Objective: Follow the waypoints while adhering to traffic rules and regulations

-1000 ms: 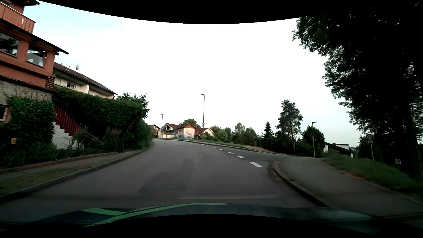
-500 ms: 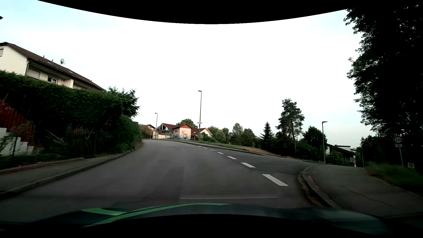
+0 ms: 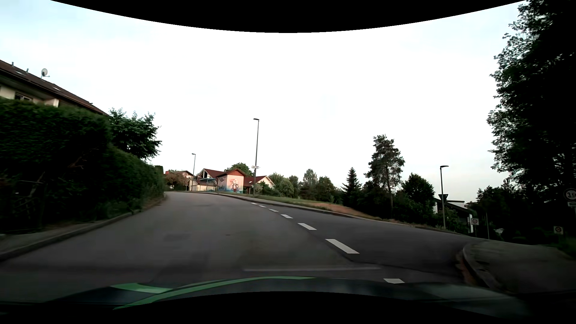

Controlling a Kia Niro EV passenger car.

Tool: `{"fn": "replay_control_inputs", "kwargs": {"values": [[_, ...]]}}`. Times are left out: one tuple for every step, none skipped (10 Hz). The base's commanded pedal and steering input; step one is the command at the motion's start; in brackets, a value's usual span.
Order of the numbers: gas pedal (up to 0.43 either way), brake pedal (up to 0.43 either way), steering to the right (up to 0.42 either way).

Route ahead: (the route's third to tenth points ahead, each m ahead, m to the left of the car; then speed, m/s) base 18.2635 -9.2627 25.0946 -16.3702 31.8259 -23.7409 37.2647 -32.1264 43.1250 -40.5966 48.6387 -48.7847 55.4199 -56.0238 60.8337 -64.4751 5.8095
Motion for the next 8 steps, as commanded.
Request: {"fn": "replay_control_inputs", "kwargs": {"values": [[0.098, 0.0, 0.17], [0.098, 0.0, 0.197], [0.098, 0.0, 0.232], [0.098, 0.0, 0.251], [0.098, 0.0, 0.271], [0.098, 0.0, 0.289], [0.098, 0.0, 0.306], [0.098, 0.0, 0.325]]}}
